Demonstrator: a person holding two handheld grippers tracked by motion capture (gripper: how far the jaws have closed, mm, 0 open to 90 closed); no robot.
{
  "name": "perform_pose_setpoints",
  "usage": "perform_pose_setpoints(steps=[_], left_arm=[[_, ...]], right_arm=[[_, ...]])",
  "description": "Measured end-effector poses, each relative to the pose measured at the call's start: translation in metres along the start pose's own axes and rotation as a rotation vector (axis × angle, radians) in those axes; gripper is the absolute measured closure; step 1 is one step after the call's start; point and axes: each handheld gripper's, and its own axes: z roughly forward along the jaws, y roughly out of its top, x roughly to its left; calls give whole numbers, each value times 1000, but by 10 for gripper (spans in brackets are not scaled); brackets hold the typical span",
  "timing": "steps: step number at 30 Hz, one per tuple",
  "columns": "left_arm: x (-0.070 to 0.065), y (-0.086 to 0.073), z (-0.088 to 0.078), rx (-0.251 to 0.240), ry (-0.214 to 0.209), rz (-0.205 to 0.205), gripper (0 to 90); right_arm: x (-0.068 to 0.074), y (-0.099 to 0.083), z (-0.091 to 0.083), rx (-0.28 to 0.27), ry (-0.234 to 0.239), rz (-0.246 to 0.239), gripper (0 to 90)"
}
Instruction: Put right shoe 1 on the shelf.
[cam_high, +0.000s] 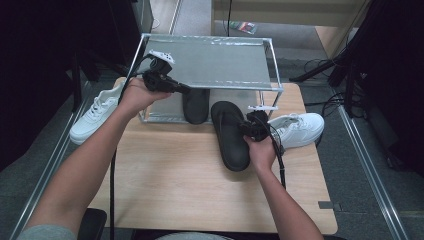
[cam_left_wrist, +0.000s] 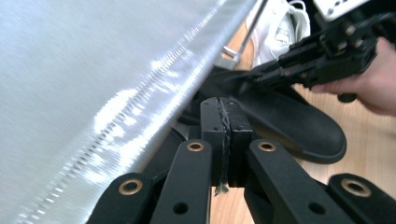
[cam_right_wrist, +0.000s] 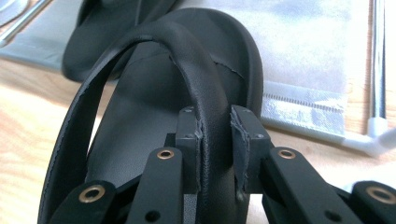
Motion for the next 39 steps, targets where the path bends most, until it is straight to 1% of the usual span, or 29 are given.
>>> perform_pose_setpoints(steps=[3,6,7,8,10,14,16,18,20,21,22,23,25,26,28,30,33,34,37,38,39], left_arm=[[5,8,-3,-15,3,8,899],[13,14,-1,-5,23,4,899],[15,14,1,5,32,4,899],[18,13,2,-5,24,2,897],[22,13,3,-9,27,-7,897],[29,11,5,-6,44,-12,897],[31,10,5,-10,36,-20,897],[34,10,6,-14,23,-36,894],[36,9,6,-19,17,-49,893],[37,9,6,-17,14,-54,893],[37,10,6,-17,15,-52,893],[37,10,6,-16,17,-51,894],[37,10,6,-13,18,-47,894],[37,10,7,-13,19,-44,894],[36,10,7,-14,22,-42,894],[37,10,7,-12,22,-43,894],[38,10,7,-5,24,-44,892],[38,11,7,-3,26,-44,892],[37,11,7,0,34,-39,893],[37,11,7,0,33,-46,892],[37,11,7,1,36,-40,892]], right_arm=[[1,1,10,15,-20,19,755],[1,1,18,13,-28,43,756],[2,1,19,8,-25,48,755],[3,2,21,8,-27,48,754],[5,3,24,10,-30,51,753],[8,6,29,10,-45,51,750],[9,5,31,3,-46,55,743],[10,4,32,7,-47,41,731],[11,4,31,3,-34,38,687],[11,4,30,-6,-27,30,653],[10,3,28,-15,-15,36,615],[10,4,26,-22,-8,43,603],[9,4,21,-37,-8,33,604],[11,4,18,-43,-5,20,612],[14,2,10,-46,-3,-12,646],[17,-2,3,-49,16,-32,674],[22,-11,-8,-43,58,-49,704],[25,-17,-12,-40,78,-57,735],[31,-31,-20,-25,113,-75,807],[32,-36,-22,-19,129,-78,834],[33,-40,-24,-10,141,-82,856]])
